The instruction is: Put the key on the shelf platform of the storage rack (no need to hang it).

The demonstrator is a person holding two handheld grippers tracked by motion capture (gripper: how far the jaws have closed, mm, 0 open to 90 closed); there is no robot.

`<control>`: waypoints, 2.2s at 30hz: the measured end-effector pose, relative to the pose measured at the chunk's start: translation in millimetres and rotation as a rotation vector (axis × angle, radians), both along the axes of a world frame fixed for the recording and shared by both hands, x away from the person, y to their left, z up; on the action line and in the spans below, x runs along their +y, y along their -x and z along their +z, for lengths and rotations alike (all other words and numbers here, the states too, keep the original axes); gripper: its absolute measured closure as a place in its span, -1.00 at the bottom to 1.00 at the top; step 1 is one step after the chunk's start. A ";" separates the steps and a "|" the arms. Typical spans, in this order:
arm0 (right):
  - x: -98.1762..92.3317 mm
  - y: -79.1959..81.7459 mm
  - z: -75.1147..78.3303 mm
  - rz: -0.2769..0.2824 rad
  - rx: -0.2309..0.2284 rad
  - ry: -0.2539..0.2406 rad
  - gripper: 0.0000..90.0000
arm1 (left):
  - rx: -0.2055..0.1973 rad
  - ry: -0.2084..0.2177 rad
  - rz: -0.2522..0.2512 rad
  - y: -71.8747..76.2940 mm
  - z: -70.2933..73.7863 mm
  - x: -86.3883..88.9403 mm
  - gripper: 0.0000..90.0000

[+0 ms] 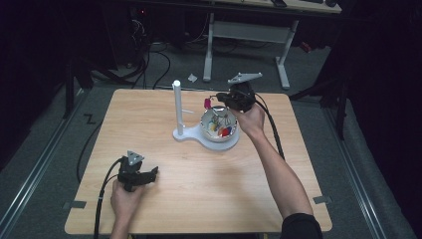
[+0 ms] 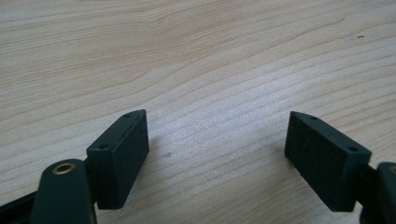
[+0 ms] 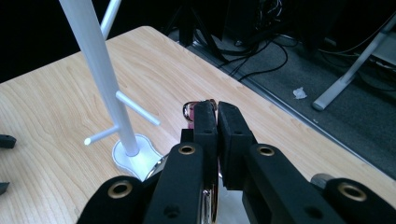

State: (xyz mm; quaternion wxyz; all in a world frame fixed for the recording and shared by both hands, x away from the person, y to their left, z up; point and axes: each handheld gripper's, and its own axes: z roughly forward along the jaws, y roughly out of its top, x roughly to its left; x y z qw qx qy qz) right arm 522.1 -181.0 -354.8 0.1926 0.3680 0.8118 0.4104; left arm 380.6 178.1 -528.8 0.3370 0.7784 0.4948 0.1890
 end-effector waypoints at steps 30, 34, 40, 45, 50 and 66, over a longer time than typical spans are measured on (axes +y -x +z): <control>-6.2 2.3 -55.9 0.014 0.127 0.037 0.93 | 0.000 0.003 0.002 0.0 -0.1 -0.2 -0.51; -8.3 2.4 -59.1 0.006 0.135 0.030 0.72 | 0.000 0.003 0.002 0.0 -0.1 -0.3 -0.51; -18.0 6.6 -56.0 -0.015 0.123 0.002 0.45 | 0.000 0.004 0.002 0.0 -0.1 -0.3 -0.51; -31.0 16.5 -51.1 -0.038 0.107 -0.035 0.27 | 0.000 0.003 0.002 0.1 -0.1 -0.3 -0.51; -46.8 25.4 -47.3 -0.068 0.091 -0.068 0.19 | 0.000 0.003 0.002 0.1 -0.1 -0.3 -0.51; -80.7 60.4 -28.5 -0.123 0.035 -0.103 0.15 | 0.000 0.003 0.002 0.0 -0.1 -0.3 -0.51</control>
